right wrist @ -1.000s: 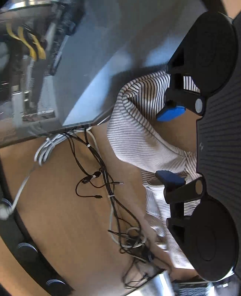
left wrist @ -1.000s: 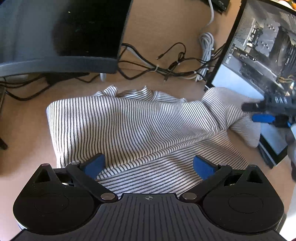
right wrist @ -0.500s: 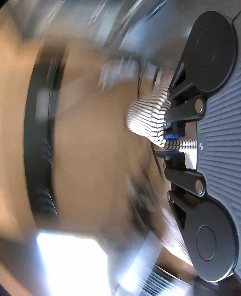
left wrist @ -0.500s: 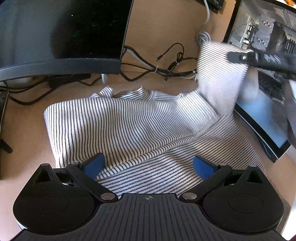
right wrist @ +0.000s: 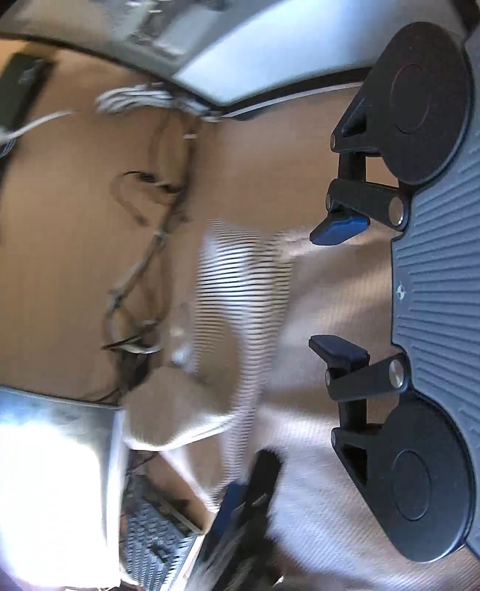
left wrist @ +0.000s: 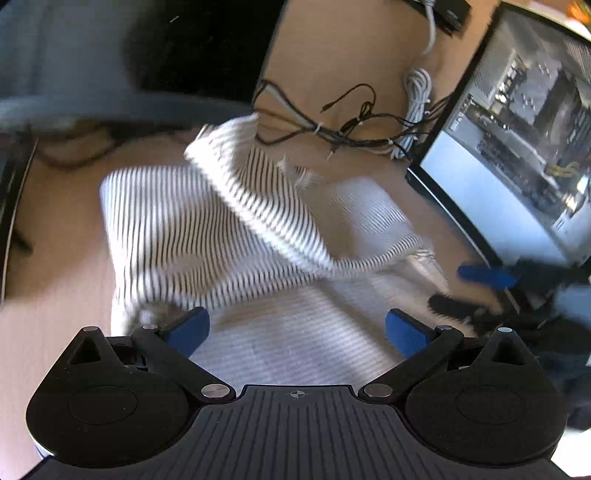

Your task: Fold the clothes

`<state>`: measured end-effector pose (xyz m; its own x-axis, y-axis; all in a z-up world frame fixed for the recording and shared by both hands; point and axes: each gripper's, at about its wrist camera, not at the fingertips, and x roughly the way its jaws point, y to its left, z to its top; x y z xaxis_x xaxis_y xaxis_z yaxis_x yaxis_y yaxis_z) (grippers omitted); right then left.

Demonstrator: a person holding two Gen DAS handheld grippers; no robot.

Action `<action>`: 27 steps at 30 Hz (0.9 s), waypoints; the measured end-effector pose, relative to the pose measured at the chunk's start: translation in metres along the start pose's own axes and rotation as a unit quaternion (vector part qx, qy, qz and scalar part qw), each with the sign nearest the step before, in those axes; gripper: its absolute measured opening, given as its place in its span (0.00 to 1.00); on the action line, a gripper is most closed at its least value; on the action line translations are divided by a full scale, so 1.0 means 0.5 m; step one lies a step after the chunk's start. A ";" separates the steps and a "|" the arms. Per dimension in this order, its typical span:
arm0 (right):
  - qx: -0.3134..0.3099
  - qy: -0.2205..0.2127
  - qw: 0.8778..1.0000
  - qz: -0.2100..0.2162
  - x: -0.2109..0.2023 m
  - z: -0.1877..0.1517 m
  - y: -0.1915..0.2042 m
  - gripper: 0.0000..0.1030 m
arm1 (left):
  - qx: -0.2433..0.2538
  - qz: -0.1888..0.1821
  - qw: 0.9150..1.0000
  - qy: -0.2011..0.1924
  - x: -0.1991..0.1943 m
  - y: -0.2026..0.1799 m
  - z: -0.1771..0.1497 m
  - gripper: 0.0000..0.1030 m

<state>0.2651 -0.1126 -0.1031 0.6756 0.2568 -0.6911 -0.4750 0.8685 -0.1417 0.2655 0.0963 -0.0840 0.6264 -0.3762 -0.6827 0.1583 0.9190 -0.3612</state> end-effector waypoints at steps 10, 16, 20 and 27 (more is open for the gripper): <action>0.017 0.024 0.999 -0.030 -0.065 -0.097 0.002 0.51 | 0.043 -0.017 0.999 0.014 -0.005 -0.048 -0.050 1.00; 0.023 0.049 0.996 -0.073 -0.134 -0.155 -0.014 0.51 | 0.063 -0.069 0.995 0.034 -0.007 -0.092 -0.071 1.00; 0.039 0.054 0.994 -0.087 -0.156 -0.169 -0.016 0.52 | -0.043 -0.057 0.997 -0.026 -0.038 -0.046 -0.013 1.00; 0.044 0.048 0.993 -0.099 -0.161 -0.171 -0.011 0.53 | 0.005 0.076 0.993 -0.093 0.004 -0.015 0.084 0.85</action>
<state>0.1651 -0.1742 -0.1072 0.6926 0.0402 -0.7202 -0.2852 0.9324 -0.2222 0.2978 0.0936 -0.0558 0.7738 -0.2062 -0.5989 0.0583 0.9647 -0.2569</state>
